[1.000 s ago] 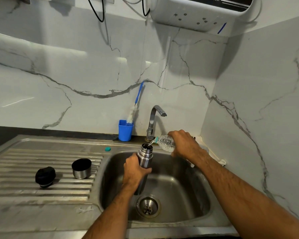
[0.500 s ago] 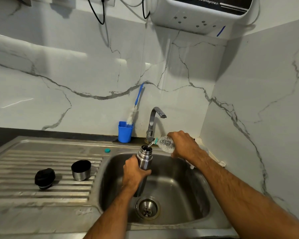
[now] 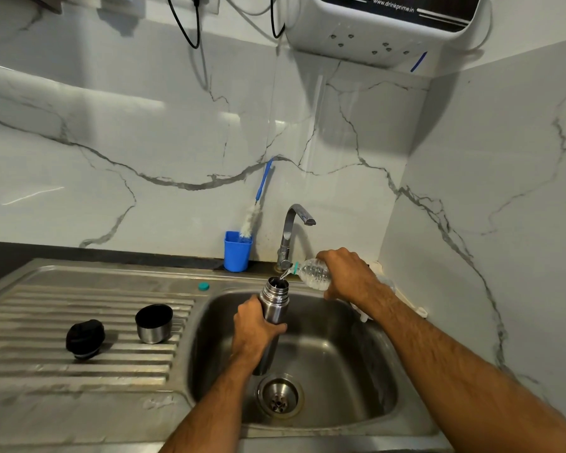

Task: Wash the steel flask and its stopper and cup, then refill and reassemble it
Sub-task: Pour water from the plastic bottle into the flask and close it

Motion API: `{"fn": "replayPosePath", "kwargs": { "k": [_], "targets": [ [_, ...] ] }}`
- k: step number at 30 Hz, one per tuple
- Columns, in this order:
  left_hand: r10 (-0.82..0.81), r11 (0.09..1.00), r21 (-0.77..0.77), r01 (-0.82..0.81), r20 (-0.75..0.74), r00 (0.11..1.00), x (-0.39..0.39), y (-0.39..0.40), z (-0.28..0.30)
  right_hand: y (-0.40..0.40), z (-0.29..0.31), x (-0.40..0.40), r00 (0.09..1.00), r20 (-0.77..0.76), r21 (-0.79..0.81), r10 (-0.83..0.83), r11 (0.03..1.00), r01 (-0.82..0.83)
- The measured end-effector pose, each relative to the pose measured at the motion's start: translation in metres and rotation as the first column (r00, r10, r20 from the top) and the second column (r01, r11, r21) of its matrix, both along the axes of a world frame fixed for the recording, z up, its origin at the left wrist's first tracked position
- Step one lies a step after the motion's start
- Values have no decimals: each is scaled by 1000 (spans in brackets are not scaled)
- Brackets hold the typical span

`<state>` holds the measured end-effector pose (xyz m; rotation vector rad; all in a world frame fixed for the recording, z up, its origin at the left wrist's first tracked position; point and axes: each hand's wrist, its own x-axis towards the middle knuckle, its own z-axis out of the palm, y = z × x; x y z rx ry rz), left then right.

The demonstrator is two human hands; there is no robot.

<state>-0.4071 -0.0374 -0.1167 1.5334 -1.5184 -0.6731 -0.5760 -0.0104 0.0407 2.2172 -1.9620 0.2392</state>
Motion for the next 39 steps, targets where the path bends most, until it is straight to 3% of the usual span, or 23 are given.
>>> {"fn": "replayPosePath", "kwargs": {
  "k": [39],
  "targets": [
    [7, 1000, 4, -7, -4, 1000, 1, 6, 5, 0, 1, 7, 999, -45, 4, 7, 1000, -7]
  ]
}}
